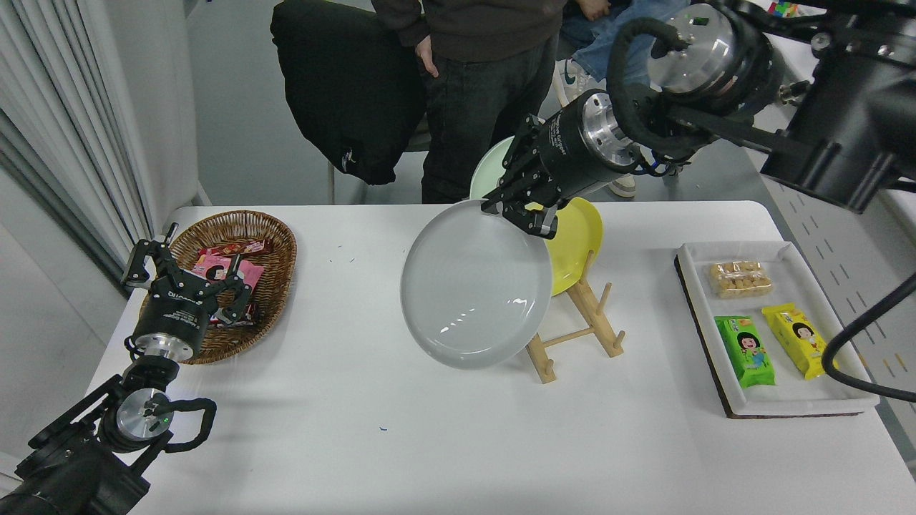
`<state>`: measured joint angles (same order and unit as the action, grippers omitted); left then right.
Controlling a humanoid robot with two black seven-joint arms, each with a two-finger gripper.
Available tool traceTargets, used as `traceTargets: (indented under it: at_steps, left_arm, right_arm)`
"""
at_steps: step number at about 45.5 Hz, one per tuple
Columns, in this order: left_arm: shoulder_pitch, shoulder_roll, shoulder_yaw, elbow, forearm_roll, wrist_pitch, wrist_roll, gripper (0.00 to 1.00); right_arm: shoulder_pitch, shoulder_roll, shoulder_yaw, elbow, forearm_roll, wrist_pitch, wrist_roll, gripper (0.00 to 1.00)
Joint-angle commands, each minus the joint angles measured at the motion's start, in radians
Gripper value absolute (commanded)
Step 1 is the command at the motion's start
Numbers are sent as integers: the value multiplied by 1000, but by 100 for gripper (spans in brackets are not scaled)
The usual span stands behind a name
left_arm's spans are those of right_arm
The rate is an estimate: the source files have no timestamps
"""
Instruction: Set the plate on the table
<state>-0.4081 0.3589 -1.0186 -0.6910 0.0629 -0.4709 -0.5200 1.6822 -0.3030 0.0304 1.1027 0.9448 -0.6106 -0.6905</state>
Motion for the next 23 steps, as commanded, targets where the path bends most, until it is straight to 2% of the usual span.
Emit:
traceTargets:
  at_steps: [1, 15, 23]
  left_arm:
    - [0, 0, 0, 1, 0, 0, 0, 98]
    - [0, 0, 0, 1, 0, 0, 0, 98]
    - [0, 0, 0, -1, 0, 0, 0, 98]
  right_arm:
    - [-61, 104, 66, -79, 2, -90, 8, 0]
    - [-142, 148, 88, -106, 19, -107, 31, 0]
    - [-214, 171, 78, -106, 22, -175, 31, 0]
